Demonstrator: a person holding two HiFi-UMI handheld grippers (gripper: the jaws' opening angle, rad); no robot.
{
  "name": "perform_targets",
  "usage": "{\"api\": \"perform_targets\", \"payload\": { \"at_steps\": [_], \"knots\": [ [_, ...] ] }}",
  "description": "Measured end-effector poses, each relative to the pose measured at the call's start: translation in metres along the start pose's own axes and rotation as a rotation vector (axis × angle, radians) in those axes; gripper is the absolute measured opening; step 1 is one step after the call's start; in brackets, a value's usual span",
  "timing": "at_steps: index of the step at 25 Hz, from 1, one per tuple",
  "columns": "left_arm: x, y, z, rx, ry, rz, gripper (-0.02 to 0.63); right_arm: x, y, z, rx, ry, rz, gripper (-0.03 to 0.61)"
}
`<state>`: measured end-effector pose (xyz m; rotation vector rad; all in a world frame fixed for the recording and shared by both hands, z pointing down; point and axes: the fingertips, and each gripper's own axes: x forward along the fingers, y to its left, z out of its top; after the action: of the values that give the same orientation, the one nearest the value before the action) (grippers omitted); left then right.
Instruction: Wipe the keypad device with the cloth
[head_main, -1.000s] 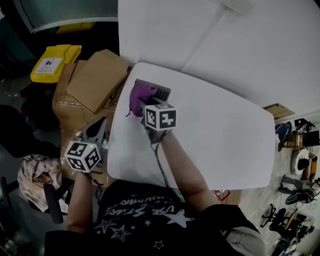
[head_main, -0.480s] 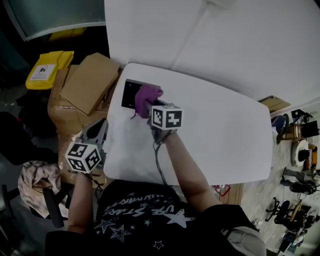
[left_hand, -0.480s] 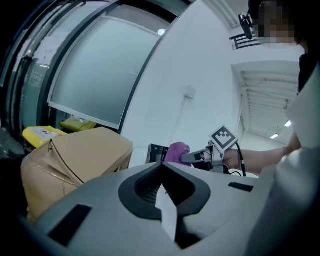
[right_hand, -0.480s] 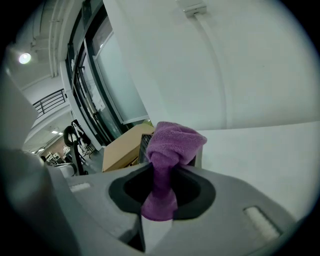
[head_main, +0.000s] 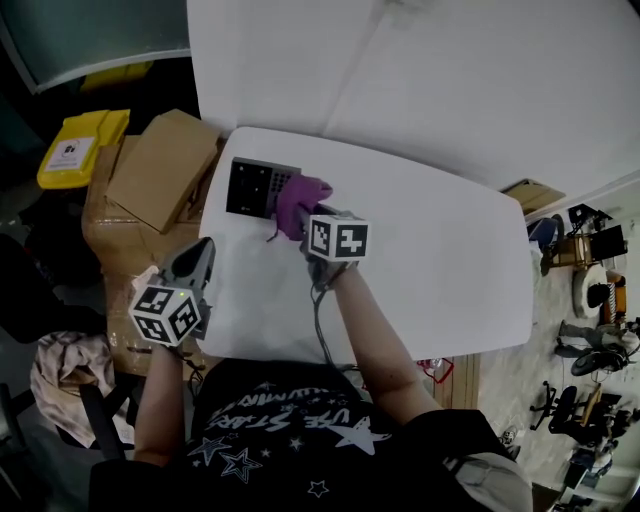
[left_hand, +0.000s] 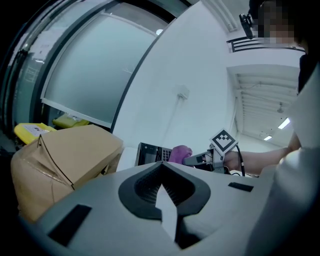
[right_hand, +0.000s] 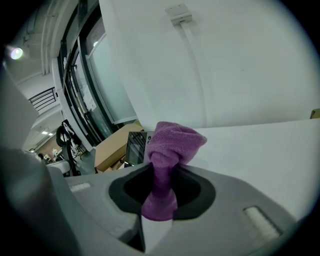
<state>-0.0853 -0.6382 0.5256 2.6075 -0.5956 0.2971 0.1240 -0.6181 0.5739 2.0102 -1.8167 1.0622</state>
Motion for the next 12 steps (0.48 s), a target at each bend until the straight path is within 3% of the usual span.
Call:
{"api": "perform_targets", "payload": {
  "at_steps": [12],
  "knots": [
    [-0.002, -0.022, -0.001, 0.004, -0.015, -0.014, 0.006, -0.030, -0.004, -0.008, -0.022, -0.005, -0.001, 0.098]
  ]
}}
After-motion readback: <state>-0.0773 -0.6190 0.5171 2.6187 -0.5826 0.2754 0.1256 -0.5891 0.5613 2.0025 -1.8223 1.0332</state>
